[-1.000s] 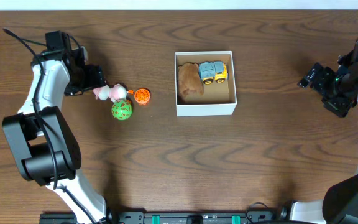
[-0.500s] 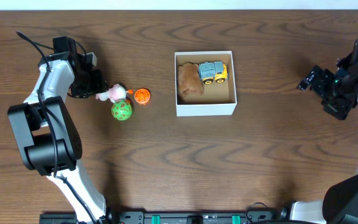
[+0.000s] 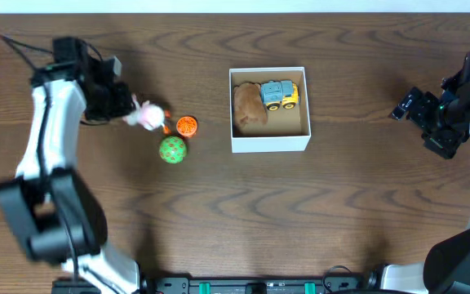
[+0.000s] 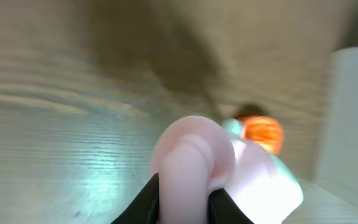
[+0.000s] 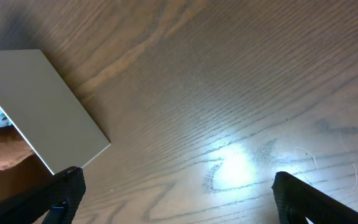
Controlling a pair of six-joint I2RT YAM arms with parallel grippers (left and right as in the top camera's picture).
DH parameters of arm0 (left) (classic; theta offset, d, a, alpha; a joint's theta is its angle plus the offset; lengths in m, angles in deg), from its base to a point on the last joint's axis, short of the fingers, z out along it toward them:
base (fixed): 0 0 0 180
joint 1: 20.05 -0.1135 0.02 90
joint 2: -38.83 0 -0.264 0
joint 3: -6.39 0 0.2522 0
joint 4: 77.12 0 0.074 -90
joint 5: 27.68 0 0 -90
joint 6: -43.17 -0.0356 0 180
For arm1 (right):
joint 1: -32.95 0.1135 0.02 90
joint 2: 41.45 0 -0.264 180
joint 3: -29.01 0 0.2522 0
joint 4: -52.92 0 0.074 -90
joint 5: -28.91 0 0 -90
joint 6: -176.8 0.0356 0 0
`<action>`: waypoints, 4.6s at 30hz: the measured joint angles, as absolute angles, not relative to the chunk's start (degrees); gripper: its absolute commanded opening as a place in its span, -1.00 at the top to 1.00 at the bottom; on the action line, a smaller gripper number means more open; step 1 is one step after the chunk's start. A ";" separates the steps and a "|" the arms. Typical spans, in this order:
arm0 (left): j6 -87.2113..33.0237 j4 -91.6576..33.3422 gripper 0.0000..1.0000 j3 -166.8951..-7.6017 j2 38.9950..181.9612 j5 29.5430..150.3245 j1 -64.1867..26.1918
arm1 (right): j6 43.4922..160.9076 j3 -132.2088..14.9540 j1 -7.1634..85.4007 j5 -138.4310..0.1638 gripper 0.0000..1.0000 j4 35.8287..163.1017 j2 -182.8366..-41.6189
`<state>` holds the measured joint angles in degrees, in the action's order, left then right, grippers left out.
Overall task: Pack container
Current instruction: 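Lift the pink figure with the left gripper and drop it in the box, then move the left gripper to the green numbered ball and grasp it, then carry the green ball into the box and release it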
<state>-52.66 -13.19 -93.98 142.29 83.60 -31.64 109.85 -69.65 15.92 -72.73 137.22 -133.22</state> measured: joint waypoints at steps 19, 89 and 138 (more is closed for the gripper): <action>-33.18 -20.51 0.61 -96.76 130.53 80.91 0.34 | 109.85 -69.63 15.92 -72.75 -0.99 137.18 -133.22; -33.73 -8.99 -0.58 -90.22 149.35 63.81 -16.30 | 109.85 -69.63 15.92 -72.73 -0.98 137.20 -133.22; -45.46 -16.56 0.19 -103.03 132.15 79.68 2.39 | 109.85 -69.61 15.92 -72.73 -0.99 137.35 -133.22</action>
<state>-45.46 -16.56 -103.03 132.15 79.68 2.39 109.85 -69.61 15.92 -72.73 137.35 -133.22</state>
